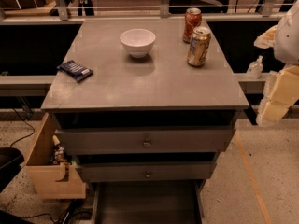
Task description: Place rxbar blueberry into bottom drawer
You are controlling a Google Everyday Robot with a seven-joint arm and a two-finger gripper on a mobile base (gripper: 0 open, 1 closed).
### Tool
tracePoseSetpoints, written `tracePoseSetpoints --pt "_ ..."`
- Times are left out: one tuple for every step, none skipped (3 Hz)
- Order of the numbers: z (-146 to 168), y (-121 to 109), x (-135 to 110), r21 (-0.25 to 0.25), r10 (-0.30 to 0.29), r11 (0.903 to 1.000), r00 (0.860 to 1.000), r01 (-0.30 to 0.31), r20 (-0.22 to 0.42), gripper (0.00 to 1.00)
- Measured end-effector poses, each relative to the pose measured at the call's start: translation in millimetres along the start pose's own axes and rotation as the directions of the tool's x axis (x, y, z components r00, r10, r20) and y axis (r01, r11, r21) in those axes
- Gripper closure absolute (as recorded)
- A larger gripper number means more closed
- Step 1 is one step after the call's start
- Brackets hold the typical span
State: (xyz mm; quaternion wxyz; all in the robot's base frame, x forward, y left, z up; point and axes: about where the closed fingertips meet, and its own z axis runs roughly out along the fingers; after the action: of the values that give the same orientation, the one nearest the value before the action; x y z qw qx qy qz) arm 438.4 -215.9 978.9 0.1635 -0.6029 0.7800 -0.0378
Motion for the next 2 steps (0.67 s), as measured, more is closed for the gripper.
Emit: tracePoseSetpoints --pt "0.0 0.0 0.0 0.000 0.000 1.0000 1.000 0.000 0.000 0.00" --pt "1.0 -5.3 -5.6 0.010 0.022 0.9997 1.000 -0.022 0.008 0.00"
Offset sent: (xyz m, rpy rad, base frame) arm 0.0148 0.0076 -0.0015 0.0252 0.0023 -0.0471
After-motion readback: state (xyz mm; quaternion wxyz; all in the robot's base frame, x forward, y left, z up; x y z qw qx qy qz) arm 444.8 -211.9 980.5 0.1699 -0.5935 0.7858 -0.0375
